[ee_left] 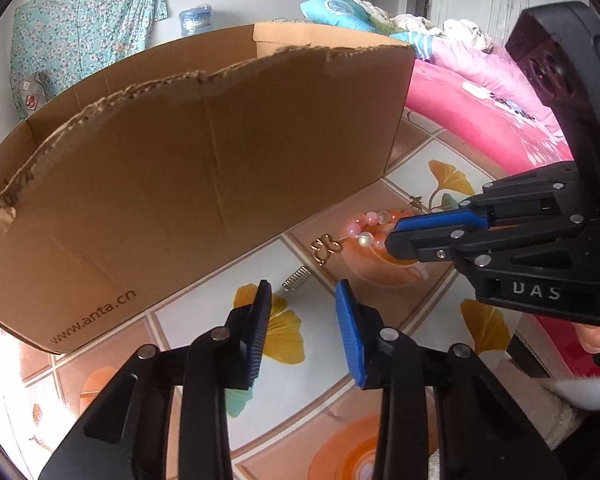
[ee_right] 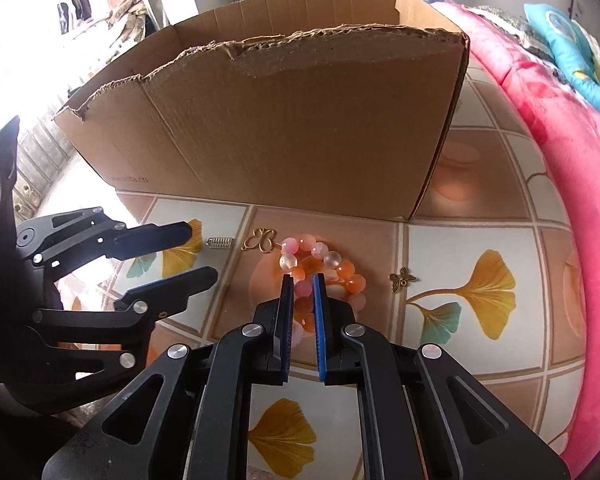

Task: Organize jewelry
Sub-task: 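Grasp the small gold spring charm with the left gripper, then move the right gripper to the gold knot charm while the left gripper holds the spring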

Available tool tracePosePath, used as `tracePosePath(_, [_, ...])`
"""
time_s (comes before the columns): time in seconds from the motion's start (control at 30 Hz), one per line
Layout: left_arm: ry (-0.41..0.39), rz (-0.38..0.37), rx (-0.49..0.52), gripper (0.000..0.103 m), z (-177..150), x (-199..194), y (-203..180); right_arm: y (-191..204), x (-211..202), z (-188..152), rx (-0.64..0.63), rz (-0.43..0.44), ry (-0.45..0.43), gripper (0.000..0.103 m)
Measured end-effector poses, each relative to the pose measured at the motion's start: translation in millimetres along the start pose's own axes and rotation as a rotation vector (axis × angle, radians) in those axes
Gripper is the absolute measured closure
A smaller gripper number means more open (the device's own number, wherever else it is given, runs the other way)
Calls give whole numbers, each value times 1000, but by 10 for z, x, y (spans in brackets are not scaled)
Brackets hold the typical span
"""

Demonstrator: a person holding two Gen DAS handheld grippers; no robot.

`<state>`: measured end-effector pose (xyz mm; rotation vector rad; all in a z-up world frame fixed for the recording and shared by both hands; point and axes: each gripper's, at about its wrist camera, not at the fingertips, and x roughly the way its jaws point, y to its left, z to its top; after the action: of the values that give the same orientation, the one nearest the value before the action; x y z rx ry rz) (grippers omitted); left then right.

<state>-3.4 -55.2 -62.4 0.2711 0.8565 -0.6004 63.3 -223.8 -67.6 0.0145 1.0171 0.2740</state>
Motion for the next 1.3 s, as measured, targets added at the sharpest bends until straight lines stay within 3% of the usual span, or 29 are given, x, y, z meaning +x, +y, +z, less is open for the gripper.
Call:
tracePosePath(0.2, [-4, 22, 19, 83, 74, 88, -17, -47, -111, -55, 22, 26, -29, 92])
tracePosePath(0.37, [9, 44, 110, 85, 107, 121, -73, -184, -203, -49, 36, 38, -48, 92])
tracePosePath(0.63, [46, 23, 156, 99, 150, 132, -115, -339, -363, -43, 53, 57, -69, 92])
tracePosePath(0.87, [50, 31, 110, 99, 79, 89, -73, -324, -498, -77, 38, 106, -100, 92])
tracePosePath(1.03, [66, 68, 55, 99, -30, -11, 72, -206, -430, -129, 12, 160, -65, 87])
tracePosePath(1.3, [59, 89, -9, 99, -158, -109, 199, -212, -231, -120, -46, 35, -20, 78])
